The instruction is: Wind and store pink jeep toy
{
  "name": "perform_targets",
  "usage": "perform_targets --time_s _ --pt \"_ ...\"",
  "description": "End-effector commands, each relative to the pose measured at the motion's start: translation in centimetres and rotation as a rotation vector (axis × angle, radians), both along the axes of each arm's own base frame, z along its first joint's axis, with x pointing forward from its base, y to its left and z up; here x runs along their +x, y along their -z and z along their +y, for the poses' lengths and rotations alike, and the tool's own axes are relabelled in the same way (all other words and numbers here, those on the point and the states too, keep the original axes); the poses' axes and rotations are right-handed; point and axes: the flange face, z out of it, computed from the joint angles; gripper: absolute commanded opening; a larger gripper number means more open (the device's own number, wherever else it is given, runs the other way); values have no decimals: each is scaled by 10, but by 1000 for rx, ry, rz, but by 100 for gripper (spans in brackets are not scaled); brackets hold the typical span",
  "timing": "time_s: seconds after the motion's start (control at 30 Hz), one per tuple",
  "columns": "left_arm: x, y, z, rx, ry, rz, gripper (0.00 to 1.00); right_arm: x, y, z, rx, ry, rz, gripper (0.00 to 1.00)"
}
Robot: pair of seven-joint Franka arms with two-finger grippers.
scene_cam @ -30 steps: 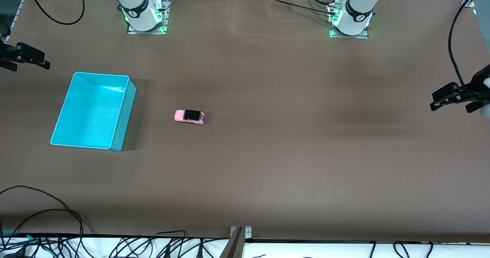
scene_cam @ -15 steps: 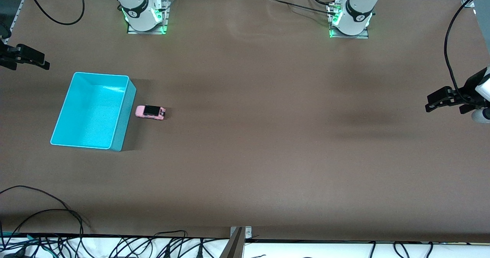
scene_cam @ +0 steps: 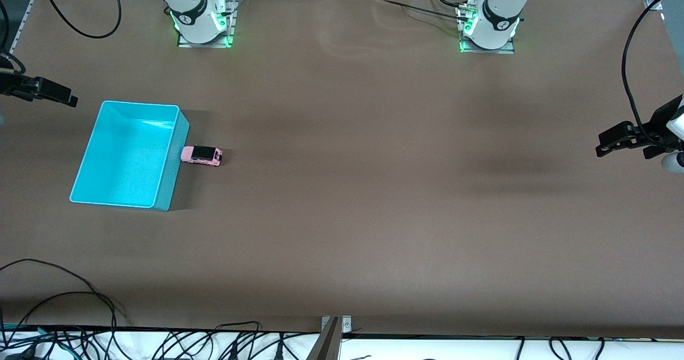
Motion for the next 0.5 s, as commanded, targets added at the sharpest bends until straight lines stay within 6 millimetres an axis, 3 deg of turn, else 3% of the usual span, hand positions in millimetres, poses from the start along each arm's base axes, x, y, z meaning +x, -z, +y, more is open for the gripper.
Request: perform_targets --time_s 0.0,0.17,0.47 --pt "-3 0 7 -17 7 2 100 12 29 13 -43 158 45 100" --pt "-2 0 7 -18 7 1 100 19 57 26 -71 266 42 100" --pt "-3 0 10 -18 2 1 100 13 121 54 -120 485 21 100"
